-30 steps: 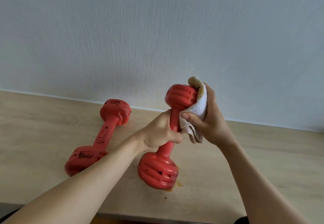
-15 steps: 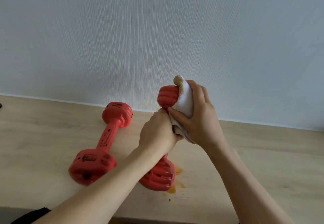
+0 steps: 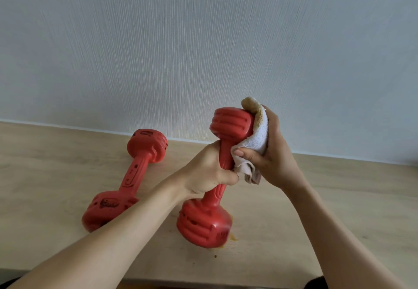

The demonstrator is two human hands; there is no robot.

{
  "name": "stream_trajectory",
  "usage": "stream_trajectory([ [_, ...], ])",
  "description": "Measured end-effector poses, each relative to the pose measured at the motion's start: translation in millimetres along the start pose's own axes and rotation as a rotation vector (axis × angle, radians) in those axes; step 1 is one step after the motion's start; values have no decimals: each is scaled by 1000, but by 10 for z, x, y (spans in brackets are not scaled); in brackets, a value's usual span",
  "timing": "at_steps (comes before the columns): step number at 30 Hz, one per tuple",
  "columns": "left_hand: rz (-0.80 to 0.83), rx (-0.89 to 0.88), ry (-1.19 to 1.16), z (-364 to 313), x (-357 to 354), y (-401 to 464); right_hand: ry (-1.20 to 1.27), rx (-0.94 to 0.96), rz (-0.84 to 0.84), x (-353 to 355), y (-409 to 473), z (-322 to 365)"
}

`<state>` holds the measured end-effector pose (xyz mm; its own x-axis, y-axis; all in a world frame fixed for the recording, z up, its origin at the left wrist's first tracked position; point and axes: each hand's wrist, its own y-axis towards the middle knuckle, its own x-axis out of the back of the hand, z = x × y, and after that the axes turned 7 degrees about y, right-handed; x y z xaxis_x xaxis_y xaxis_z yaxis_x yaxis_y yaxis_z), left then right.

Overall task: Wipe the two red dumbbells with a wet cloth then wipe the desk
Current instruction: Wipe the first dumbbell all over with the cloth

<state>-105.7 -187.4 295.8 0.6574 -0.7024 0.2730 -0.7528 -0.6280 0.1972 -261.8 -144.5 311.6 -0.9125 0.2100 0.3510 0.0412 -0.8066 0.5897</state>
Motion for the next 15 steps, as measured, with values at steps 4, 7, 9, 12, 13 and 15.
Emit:
stream_trajectory([
  [4, 162, 15, -23, -76, 81, -19, 35, -37, 4, 47, -14, 50],
  [7, 175, 90, 33, -112, 95, -55, -4, -48, 0, 40, -5, 118],
  [9, 135, 139, 94, -127, 105, -41, -72, -36, -14, 31, 24, 198],
  [12, 56, 175, 239, -153, 85, -17, -189, -36, -55, 10, 37, 282],
  [13, -14, 183, 361, -164, 47, -27, -215, -48, -71, 0, 37, 293],
  [15, -251, 244, 703, -188, -78, -87, -270, -62, -105, -33, 36, 300],
])
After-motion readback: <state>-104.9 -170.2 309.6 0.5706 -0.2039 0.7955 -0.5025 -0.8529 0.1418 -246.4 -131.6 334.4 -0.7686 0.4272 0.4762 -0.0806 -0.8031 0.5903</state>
